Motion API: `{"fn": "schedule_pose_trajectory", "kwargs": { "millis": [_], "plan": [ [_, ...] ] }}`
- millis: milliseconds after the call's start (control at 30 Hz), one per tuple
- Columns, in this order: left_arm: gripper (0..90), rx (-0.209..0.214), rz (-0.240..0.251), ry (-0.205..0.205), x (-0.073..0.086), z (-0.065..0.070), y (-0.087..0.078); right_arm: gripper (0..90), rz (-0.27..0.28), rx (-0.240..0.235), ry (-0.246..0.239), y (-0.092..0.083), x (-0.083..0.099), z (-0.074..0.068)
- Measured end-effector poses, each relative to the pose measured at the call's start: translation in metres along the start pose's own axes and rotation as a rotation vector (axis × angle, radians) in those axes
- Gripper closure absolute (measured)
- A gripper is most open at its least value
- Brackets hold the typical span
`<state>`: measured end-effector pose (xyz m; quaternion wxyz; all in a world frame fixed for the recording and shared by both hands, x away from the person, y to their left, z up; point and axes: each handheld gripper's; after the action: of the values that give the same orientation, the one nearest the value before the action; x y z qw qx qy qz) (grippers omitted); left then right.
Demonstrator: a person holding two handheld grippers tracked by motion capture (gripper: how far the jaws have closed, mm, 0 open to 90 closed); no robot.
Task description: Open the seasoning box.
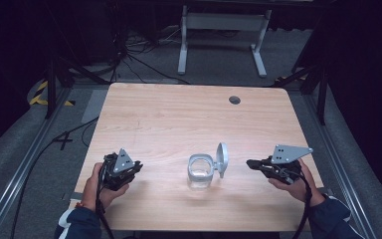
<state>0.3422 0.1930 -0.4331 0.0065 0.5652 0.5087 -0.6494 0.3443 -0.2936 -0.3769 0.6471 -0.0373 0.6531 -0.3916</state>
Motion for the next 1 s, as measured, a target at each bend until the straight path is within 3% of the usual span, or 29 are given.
{"fn": "schedule_pose_trajectory", "kwargs": {
  "millis": [233,400,533,633,833,900,1000],
  "plan": [
    [76.6,0.002,-0.016,-0.01,0.019,-0.006,-0.003,88.9,-0.029,0.039,0.018,-0.009,0.014,0.005],
    [66.8,-0.004,-0.027,-0.023,0.029,-0.007,-0.003,85.1,-0.063,0.061,0.031,-0.013,0.028,0.009],
    [49.9,-0.007,-0.013,-0.061,0.034,-0.007,-0.002,76.5,-0.078,0.059,0.044,-0.017,0.04,0.01],
    [37.2,-0.008,-0.046,-0.056,0.036,-0.007,0.0,66.5,-0.1,0.081,0.052,-0.019,0.05,0.009],
    [29.5,-0.005,-0.031,-0.118,0.042,-0.007,0.008,54.9,-0.105,0.129,0.093,-0.027,0.073,0.012],
    [27.3,0.008,-0.038,-0.105,0.043,-0.008,0.01,50.5,-0.095,0.145,0.126,-0.031,0.083,0.015],
    [25.9,0.013,-0.038,-0.136,0.045,-0.006,0.012,46.2,-0.103,0.167,0.155,-0.036,0.097,0.017]
  ]
}}
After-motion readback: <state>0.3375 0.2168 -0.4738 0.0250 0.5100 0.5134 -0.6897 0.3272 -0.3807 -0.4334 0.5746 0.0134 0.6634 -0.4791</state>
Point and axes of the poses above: each handheld gripper's, and its own axes: y roughly forward along the jaws, x roughly out of its underside, z roughly to its right, and after that the axes turned 2 degrees about z, right-handed
